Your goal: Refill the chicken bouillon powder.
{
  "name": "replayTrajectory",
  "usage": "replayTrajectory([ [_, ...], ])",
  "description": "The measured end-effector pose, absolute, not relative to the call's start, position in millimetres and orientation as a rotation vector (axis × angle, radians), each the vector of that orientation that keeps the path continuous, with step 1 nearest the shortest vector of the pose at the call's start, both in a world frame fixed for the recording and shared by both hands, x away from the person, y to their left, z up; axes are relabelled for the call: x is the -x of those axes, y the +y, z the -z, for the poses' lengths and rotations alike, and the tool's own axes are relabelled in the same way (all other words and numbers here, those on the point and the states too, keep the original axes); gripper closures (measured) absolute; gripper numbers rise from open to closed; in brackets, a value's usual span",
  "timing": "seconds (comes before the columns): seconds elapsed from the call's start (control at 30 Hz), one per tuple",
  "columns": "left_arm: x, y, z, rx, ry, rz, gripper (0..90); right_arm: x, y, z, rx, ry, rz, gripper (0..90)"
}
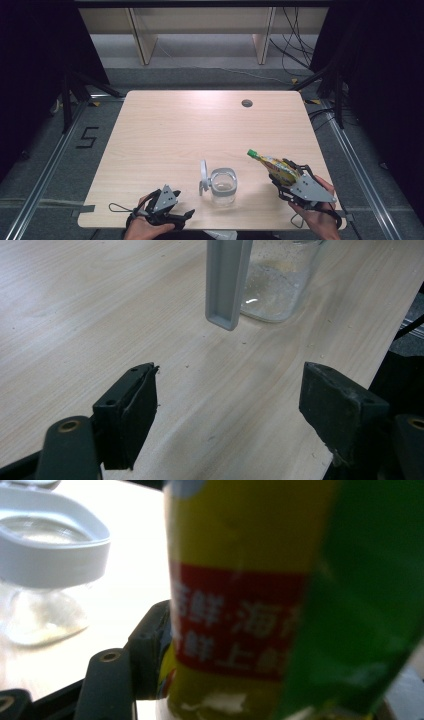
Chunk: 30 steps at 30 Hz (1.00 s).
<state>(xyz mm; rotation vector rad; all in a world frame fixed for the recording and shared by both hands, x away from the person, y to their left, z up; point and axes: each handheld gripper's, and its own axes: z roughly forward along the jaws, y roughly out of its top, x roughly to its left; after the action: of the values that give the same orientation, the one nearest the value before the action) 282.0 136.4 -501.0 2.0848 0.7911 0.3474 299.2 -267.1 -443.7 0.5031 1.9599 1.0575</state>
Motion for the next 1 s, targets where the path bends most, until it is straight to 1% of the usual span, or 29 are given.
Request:
replayTrajectory([
  [0.1, -283, 138, 500, -2.111, 0.782, -0.371, 23.0, -294, -263, 444, -0.463, 1.981, -1.012, 38.7],
  [0.17, -282, 137, 501, -2.086, 0.790, -0.348, 23.0, -292, -260, 444, -0.425, 1.986, -0.974, 38.8],
  [0.3, -283, 137, 501, -2.102, 0.783, -0.357, 23.0, -288, -254, 445, -0.352, 2.005, -0.909, 38.8],
  [0.5, -283, 138, 501, -2.114, 0.779, -0.349, 22.9, -283, -241, 447, -0.176, 1.981, -0.700, 38.8],
  [0.7, -284, 137, 502, -2.105, 0.780, -0.356, 22.9, -280, -232, 450, -0.096, 1.963, -0.560, 38.9],
  [0.83, -284, 138, 502, -2.134, 0.775, -0.366, 22.9, -278, -229, 451, -0.070, 1.941, -0.514, 38.9],
  [0.87, -283, 137, 502, -2.115, 0.782, -0.359, 22.9, -278, -228, 451, -0.057, 1.932, -0.485, 38.9],
  [0.9, -284, 137, 502, -2.119, 0.781, -0.363, 22.9, -278, -227, 452, -0.034, 1.924, -0.460, 38.9],
  [0.93, -283, 136, 502, -2.105, 0.788, -0.354, 22.9, -281, -226, 448, 0.085, 1.881, -0.385, 38.9],
  [0.97, -284, 137, 502, -2.118, 0.785, -0.364, 22.9, -278, -224, 454, 0.011, 1.897, -0.415, 38.9],
  [1.0, -283, 136, 503, -2.101, 0.789, -0.353, 22.9, -278, -223, 454, 0.029, 1.883, -0.396, 38.9],
])
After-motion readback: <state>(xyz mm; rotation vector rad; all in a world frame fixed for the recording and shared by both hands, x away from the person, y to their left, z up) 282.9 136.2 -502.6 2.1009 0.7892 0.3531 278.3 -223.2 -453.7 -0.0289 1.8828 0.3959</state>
